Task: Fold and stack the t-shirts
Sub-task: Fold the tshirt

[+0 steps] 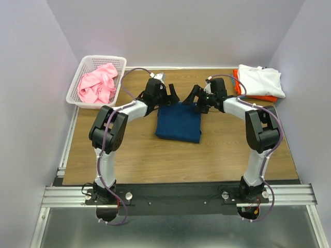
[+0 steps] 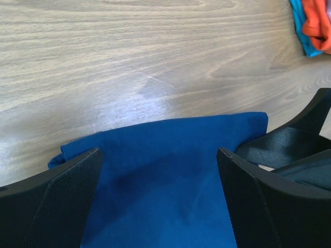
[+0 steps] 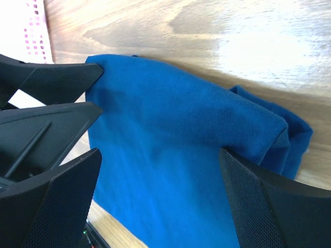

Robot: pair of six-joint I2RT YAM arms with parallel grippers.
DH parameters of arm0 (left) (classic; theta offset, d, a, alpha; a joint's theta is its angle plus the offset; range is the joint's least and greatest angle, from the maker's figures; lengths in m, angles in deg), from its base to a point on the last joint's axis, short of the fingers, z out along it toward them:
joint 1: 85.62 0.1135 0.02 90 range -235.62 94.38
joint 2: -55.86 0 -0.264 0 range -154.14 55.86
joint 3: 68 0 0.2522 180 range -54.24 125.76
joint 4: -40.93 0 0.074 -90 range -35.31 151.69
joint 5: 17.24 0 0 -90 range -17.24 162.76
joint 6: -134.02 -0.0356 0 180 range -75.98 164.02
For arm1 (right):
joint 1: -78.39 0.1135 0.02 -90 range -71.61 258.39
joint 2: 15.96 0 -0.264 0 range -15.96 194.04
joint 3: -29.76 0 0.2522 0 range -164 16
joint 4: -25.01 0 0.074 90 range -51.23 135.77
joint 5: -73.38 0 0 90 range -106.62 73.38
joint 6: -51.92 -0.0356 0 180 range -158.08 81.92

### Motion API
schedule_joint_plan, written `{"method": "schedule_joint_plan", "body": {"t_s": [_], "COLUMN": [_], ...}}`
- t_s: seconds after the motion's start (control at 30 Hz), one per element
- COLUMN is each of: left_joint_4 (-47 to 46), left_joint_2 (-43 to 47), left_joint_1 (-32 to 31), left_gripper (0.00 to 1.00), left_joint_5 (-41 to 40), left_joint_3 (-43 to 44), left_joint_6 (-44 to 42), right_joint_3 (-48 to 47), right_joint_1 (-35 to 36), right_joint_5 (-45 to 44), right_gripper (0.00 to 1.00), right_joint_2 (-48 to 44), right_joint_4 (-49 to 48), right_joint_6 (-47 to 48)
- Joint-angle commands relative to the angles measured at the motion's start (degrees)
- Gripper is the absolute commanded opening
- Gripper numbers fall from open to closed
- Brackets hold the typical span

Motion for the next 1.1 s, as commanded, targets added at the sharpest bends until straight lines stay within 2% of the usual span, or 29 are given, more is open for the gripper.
{"method": "schedule_joint_plan", "body": {"t_s": [0.0,0.27,0.37,0.5,0.57,0.7,0.83,1.0,1.07], "left_joint_4": [1.56,3.58,5.34,5.52,5.96,4.82,-0.61,-6.41,-7.14], "left_joint_2": [-2.79,-5.87,-3.51,6.04,9.84,18.28,23.73,24.28,24.01], "left_joint_1": [0.31,0.4,0.4,-0.04,-1.09,-4.07,-8.56,-10.85,-10.85], "left_gripper": [0.98,0.98,0.98,0.98,0.98,0.98,0.98,0.98,0.98], "left_joint_5": [-1.47,-2.7,-4.37,-7.09,-11.21,-12.73,-10.19,-6.4,-5.34], "left_joint_3": [2.52,3.57,4.19,2.62,0.69,-9.13,-18.2,-28.3,-30.42], "left_joint_6": [-1.48,-1.22,-1.92,-2.54,-2.36,-0.35,1.85,6.07,7.13], "right_joint_3": [-1.95,-1.95,-2.74,-0.48,2.16,10.68,21.13,30.54,32.4], "right_joint_1": [-0.43,-1.04,-1.04,-0.96,-0.87,0.79,2.73,3.35,3.35], "right_joint_5": [-1.78,0.15,3.14,6.04,9.01,10.0,7.81,11.93,12.29], "right_gripper": [1.0,1.0,1.0,1.0,1.0,1.0,1.0,1.0,1.0], "right_joint_2": [2.4,3.2,-0.92,-8.48,-12.08,-22.35,-28.78,-30.82,-29.6], "right_joint_4": [-0.74,-0.65,-0.39,-0.39,-0.39,-0.65,-2.49,-12.85,-14.01], "right_joint_6": [-0.3,1.89,4.17,5.41,5.67,4.97,3.13,-0.21,-0.48]}}
